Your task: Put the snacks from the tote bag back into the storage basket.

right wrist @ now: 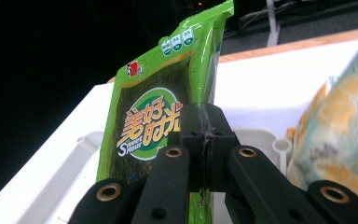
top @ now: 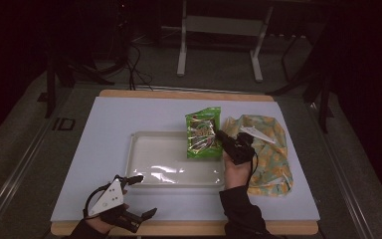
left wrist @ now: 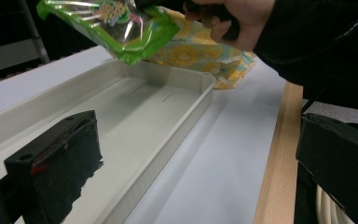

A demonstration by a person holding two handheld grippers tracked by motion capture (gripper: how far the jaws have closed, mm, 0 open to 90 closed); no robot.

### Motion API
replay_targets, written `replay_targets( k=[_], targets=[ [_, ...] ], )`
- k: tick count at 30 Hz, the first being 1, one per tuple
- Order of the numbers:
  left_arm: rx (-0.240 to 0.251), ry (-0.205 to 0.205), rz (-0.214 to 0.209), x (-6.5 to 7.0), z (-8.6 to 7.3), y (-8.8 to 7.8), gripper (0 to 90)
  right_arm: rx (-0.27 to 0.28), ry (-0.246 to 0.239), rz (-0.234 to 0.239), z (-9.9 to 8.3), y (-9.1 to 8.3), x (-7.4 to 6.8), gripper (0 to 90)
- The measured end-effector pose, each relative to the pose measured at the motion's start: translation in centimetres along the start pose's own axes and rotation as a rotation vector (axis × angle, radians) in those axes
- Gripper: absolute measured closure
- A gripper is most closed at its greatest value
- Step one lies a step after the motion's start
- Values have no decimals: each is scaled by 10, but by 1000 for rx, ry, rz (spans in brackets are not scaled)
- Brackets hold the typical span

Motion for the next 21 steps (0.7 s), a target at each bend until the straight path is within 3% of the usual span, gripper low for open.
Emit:
replay_targets(
  k=[21],
  targets=[
    [-1, 2, 0, 0, 0, 0, 4, -98, 18, -49, -53, 7, 11, 890]
  ],
)
Point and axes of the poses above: each handheld gripper's, and its own axes: y roughly forward along the jaws, z roughly out of its top, x roughly to its right, the point moved 1 cm from there along y, roughly forward along the jaws, and after that the axes turned 6 degrees about y, right-handed, at the moved point
